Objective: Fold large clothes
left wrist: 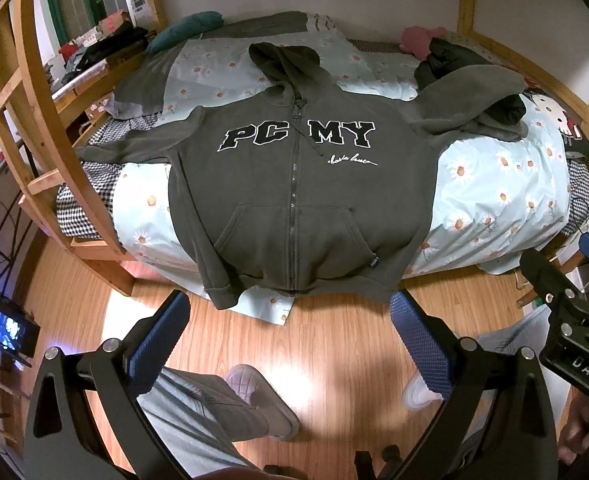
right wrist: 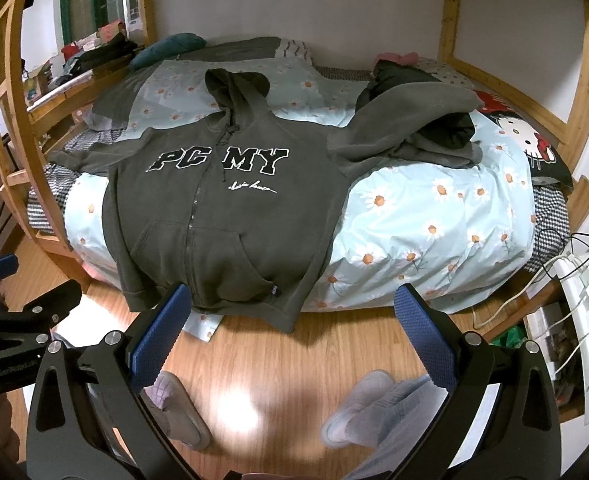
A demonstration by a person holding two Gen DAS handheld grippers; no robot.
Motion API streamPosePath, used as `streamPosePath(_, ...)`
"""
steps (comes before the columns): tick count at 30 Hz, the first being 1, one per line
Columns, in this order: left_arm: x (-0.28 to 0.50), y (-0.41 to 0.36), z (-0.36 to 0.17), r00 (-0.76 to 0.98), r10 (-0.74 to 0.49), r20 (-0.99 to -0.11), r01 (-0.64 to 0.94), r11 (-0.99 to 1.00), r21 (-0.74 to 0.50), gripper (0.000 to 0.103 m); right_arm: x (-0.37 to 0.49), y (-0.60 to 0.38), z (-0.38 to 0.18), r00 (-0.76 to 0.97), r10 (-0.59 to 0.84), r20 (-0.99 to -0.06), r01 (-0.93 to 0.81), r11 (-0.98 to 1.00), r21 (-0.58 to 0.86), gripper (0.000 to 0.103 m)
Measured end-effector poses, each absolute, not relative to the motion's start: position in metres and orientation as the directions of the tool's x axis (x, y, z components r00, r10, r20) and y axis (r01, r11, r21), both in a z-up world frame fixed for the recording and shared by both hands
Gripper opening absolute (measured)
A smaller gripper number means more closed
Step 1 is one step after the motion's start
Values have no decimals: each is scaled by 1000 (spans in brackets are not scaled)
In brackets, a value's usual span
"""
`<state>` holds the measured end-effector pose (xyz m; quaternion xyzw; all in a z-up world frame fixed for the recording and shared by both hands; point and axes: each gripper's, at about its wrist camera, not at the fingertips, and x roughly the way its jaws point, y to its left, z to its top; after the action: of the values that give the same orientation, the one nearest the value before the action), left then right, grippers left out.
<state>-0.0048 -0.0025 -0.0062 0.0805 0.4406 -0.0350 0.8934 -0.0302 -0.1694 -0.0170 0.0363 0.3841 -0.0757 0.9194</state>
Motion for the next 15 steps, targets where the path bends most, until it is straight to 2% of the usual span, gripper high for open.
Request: streamPosePath(15,-7,-2,-9,607,8,-795,136,984,113,98,-30,-170,-17,693,-109,-713,166,986,11,100)
